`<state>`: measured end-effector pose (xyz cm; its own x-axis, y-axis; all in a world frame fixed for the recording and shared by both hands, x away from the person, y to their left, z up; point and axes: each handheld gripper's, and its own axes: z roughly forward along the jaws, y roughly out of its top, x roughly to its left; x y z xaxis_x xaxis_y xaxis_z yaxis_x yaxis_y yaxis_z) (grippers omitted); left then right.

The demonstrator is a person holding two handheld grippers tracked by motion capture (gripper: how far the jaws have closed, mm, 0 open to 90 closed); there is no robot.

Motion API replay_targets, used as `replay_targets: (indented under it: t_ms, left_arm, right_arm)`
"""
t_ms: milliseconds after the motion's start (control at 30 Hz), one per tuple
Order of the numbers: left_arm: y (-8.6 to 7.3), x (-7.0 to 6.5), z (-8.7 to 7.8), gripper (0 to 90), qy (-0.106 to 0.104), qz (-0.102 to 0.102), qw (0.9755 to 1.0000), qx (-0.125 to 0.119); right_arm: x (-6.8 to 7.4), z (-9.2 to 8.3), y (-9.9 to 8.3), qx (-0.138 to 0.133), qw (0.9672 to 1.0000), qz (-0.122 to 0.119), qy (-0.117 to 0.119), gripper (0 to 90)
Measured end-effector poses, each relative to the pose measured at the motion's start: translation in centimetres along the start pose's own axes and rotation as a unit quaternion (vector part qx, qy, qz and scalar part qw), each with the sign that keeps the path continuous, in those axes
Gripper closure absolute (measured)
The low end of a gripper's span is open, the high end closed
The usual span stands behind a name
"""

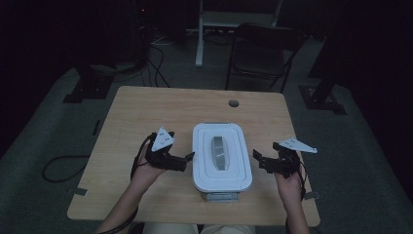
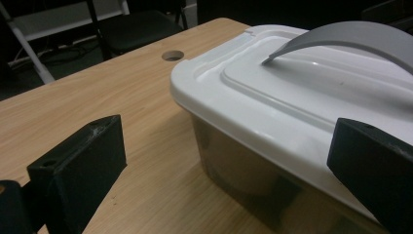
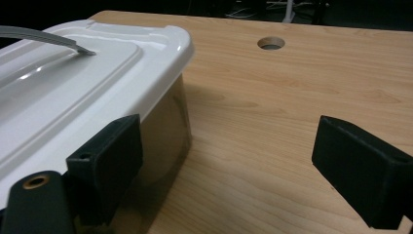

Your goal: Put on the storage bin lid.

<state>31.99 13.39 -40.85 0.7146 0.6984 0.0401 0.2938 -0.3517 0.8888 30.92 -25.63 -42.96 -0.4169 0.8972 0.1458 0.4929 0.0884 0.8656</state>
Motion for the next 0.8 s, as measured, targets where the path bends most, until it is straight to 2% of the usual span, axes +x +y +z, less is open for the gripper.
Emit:
replay_targets:
  t_ms: [200, 333, 567, 600, 800]
  left_arm:
    - [-0.7, 0.5, -0.9, 1.3, -0.003, 0.002, 1.0000, 0.008]
    - [-1.6, 1.0, -1.2, 1.3, -0.002, -0.003, 0.9999, 0.013]
    - [-3.7, 2.2, -1.0, 1.3, 0.002, -0.026, 0.9992, 0.029]
    - [-4.4, 2.6, -0.9, 1.3, 0.009, -0.031, 0.9989, 0.034]
    - [-5.7, 3.3, -0.9, 1.3, 0.017, -0.046, 0.9979, 0.042]
  right_arm:
    - [-0.8, -0.1, -0.7, 0.005, 0.9999, 0.009, -0.010, 11.1]
    - [-0.9, -0.1, -1.2, 0.013, 0.9998, 0.008, -0.015, 11.1]
    - [-1.3, 0.1, -2.5, 0.018, 0.9996, 0.012, -0.020, 11.2]
    - [-1.3, 0.1, -2.6, 0.024, 0.9994, 0.015, -0.018, 11.2]
    - [-1.7, 0.2, -3.5, 0.027, 0.9990, 0.022, -0.027, 11.2]
